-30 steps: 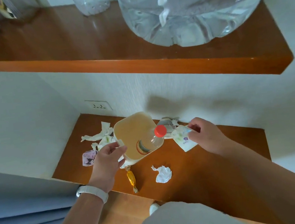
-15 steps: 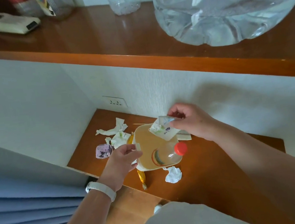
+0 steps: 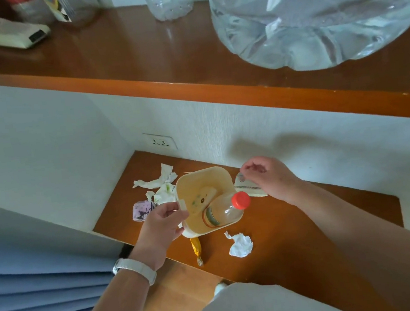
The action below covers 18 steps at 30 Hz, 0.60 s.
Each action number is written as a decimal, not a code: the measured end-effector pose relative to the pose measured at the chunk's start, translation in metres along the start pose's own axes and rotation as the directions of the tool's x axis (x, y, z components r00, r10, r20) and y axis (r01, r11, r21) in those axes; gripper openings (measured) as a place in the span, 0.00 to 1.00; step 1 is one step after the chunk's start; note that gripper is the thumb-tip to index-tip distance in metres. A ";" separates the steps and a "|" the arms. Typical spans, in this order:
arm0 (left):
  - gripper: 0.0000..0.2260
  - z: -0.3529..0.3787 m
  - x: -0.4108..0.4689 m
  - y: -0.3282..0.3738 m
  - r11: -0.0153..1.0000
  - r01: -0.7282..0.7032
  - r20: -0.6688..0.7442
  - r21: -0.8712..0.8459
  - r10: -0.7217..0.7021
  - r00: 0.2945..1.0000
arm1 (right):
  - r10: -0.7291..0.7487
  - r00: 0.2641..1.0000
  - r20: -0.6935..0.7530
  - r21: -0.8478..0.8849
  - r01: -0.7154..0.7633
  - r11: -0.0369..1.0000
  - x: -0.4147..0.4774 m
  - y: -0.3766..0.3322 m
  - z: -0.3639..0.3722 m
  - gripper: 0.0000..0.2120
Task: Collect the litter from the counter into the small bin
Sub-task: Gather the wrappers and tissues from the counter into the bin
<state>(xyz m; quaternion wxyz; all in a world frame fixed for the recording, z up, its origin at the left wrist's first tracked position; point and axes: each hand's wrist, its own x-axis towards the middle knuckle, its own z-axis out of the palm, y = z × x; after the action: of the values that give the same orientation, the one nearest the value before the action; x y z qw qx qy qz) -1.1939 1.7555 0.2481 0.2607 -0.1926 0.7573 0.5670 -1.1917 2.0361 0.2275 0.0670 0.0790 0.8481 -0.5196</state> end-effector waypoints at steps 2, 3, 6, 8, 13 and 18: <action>0.11 0.001 0.001 0.000 1.000 -0.003 -0.017 -0.002 0.003 1.000 | 0.061 0.998 -0.003 -0.110 -0.061 0.992 0.009 0.027 -0.001 0.07; 0.10 0.002 0.002 -0.001 1.000 -0.007 -0.025 -0.002 0.007 1.000 | 0.088 0.996 -0.001 -0.189 -0.087 0.978 0.014 0.043 -0.001 0.07; 0.09 0.003 0.003 -0.004 1.000 -0.012 -0.035 -0.010 0.012 0.999 | 0.150 0.989 0.014 -0.375 -0.134 0.917 0.024 0.082 0.001 0.13; 0.08 0.003 0.004 -0.005 1.000 -0.007 -0.041 -0.018 0.007 0.999 | 0.139 0.990 0.029 -0.468 -0.110 0.877 0.028 0.100 0.005 0.19; 0.08 0.003 0.009 -0.006 0.999 0.030 -0.063 -0.041 -0.033 0.997 | 0.065 0.995 0.070 -0.638 -0.005 0.770 0.039 0.125 0.021 0.29; 0.08 0.007 0.013 -0.003 0.998 0.037 -0.091 -0.055 -0.042 0.995 | -0.010 0.995 0.101 -0.771 0.085 0.631 0.048 0.143 0.032 0.30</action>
<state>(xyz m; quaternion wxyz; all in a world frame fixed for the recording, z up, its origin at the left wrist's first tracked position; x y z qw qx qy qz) -1.2013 1.7613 0.2368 0.2315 -0.2405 0.7491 0.5722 -1.2081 2.0743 0.0792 0.1176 -0.0024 0.9869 -0.1105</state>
